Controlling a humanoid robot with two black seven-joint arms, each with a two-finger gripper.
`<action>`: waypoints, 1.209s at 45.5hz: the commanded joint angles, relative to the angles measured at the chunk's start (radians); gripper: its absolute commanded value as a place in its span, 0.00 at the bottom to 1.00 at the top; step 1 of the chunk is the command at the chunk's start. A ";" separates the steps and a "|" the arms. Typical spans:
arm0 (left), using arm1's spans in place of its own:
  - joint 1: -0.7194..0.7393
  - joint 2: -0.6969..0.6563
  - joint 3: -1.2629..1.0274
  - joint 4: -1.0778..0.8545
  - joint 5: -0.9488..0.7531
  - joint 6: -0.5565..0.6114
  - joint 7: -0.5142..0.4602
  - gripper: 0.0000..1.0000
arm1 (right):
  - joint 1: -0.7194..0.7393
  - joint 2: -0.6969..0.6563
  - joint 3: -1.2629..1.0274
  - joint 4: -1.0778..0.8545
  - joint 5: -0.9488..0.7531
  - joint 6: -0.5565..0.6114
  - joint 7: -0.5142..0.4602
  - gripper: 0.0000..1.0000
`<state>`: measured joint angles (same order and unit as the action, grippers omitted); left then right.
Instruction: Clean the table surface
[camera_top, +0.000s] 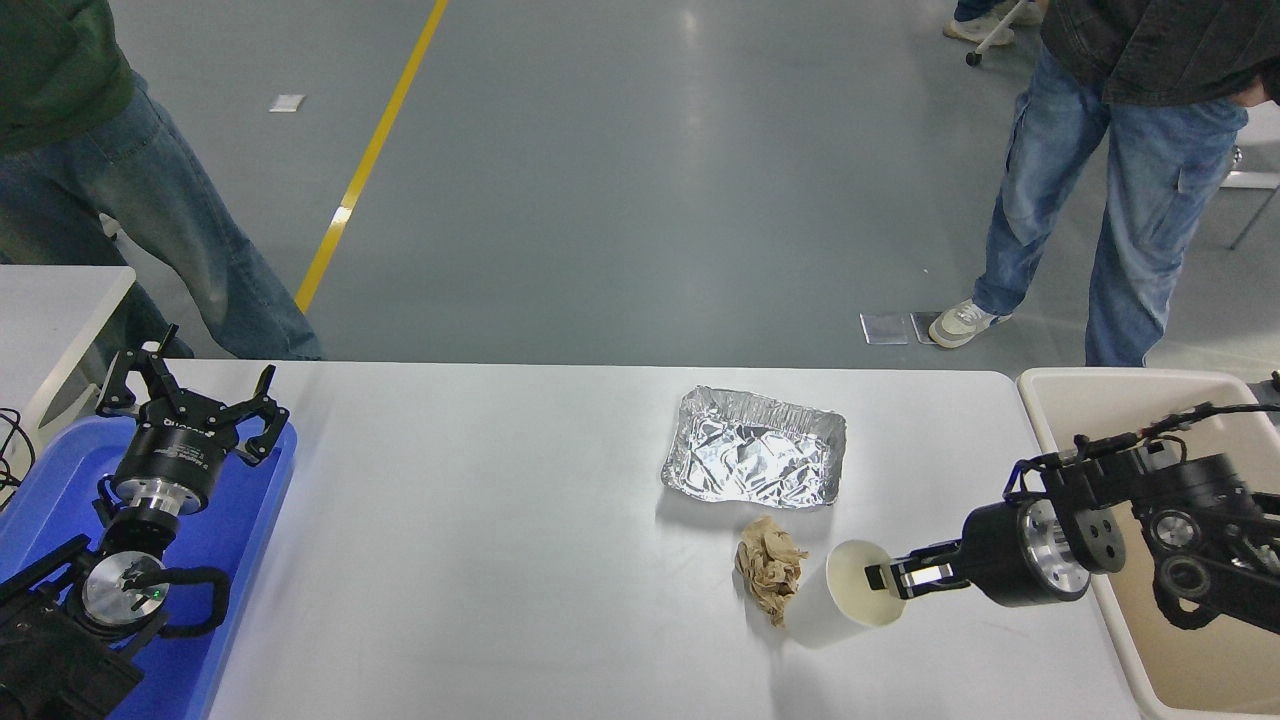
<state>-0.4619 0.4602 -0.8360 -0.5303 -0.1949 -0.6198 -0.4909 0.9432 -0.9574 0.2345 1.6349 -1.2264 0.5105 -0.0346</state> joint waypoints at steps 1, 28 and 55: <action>0.000 0.000 0.000 0.000 0.000 0.000 0.000 1.00 | 0.029 -0.112 0.135 0.002 0.152 0.049 0.015 0.00; 0.000 0.000 0.002 0.001 0.000 0.000 0.000 1.00 | -0.010 -0.348 0.266 -0.116 0.421 -0.013 0.160 0.00; 0.000 0.000 0.002 0.001 0.000 0.000 0.000 1.00 | -0.280 -0.279 0.256 -0.428 0.630 -0.228 0.374 0.00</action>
<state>-0.4618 0.4602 -0.8357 -0.5304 -0.1948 -0.6198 -0.4909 0.7840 -1.2836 0.4902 1.3259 -0.6828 0.3678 0.2634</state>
